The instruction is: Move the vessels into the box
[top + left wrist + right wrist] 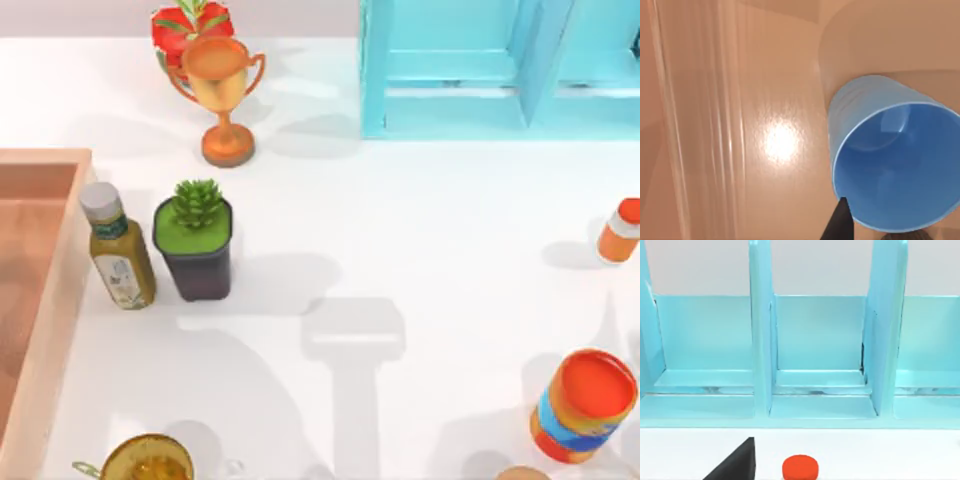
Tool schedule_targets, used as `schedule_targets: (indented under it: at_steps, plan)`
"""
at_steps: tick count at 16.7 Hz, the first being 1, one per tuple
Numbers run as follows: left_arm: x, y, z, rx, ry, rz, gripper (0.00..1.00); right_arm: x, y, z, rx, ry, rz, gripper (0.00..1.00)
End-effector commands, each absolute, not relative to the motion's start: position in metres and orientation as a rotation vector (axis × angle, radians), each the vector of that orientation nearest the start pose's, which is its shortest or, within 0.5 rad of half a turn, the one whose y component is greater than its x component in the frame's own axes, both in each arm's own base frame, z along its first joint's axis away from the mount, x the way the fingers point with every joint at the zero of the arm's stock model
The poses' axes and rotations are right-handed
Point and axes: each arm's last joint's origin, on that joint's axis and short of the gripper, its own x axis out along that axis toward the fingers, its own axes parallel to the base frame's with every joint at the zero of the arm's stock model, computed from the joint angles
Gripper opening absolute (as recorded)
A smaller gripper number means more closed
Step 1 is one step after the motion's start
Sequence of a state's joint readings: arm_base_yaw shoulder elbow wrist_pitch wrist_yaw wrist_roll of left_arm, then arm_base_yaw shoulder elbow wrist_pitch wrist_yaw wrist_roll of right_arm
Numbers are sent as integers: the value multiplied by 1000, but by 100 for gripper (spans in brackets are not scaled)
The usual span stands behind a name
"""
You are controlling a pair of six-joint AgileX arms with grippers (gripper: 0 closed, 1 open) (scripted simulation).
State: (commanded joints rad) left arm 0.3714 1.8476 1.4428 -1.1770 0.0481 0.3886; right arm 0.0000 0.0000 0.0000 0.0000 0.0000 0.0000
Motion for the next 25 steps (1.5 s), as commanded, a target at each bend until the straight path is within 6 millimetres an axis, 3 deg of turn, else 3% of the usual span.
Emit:
schedule_targets:
  at_steps: [3,4,14,16,21,25]
  plan:
    - [322,127,214,-28,1563,-48,98,106,-1,160,0,0,0,100]
    - [322,127,214,-28,1563,-48,100,106,-1,160,0,0,0,100]
    - [322,128,218,-29,1561,-45,100,106,-1,160,0,0,0,100]
    - [324,129,233,-25,1554,-42,100,106,-1,160,0,0,0,100]
    - [325,128,293,-16,1551,-49,100,106,-1,160,0,0,0,100]
    - [321,128,314,-29,1563,-47,100,106,-1,160,0,0,0,100]
